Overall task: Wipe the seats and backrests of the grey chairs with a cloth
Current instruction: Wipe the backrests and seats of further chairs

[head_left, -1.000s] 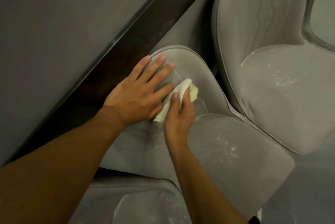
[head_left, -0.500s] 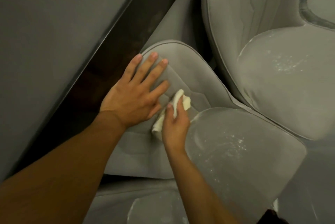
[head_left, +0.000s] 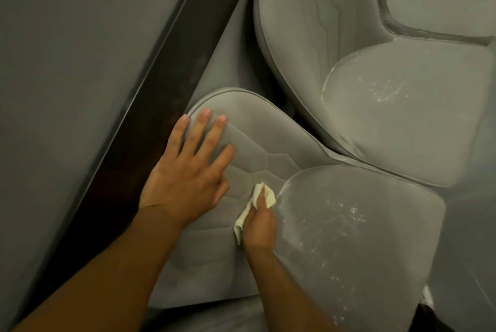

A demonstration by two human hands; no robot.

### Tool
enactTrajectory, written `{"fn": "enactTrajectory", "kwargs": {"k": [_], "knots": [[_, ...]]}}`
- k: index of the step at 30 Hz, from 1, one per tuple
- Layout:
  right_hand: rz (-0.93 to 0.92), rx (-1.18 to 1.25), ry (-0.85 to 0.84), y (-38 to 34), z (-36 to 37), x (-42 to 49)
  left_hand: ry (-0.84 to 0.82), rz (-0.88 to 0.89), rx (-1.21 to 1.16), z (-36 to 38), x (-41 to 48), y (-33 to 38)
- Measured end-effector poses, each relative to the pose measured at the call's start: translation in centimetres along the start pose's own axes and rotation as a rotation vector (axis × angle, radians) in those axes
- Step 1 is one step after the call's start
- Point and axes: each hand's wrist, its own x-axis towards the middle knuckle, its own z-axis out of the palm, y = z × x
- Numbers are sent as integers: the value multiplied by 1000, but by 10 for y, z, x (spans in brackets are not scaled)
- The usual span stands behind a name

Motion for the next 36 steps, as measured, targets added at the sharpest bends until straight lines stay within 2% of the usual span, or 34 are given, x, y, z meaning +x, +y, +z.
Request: {"fn": "enactTrajectory", "kwargs": {"k": [3,5,6,7,8,10,14,16,18,20,23,25,28,32,36], "knots": [[193,65,55,13,0,10,-12,2,8,0,0,0],[347,152,-36,22,-7,15,-13,0,17,1,0,-1],[386,141,-55,28,-10,19,-11,0,21,1,0,-1],[356,62,-27,38,-13,25,-11,3,28,2,0,-1],[350,7,-66,43,-14,25,-17,4,37,2,0,-1],[186,-75,-140,40,-11,11,-33,2,57,3,-1,0],[-294,-34,-117,22,-4,-25,-27,-4,47,1,-2,1],[-382,-62,-62,22,1,-29,-32,-1,45,0,-1,3],[-312,-122,38,27,7,-17,-46,-3,57,0,-2,2],[-118,-102,93,36,8,3,-43,-6,72,1,-3,3],[123,-123,47,49,4,41,-28,-7,63,2,-3,3],[261,-53,64,55,2,63,-25,-2,66,1,-3,3],[321,-27,21,61,0,79,-18,1,60,2,-3,3],[145,70,-29,46,-5,50,-13,5,53,3,-1,2],[-288,7,-123,35,-9,-3,-1,1,37,4,-2,2]]}}
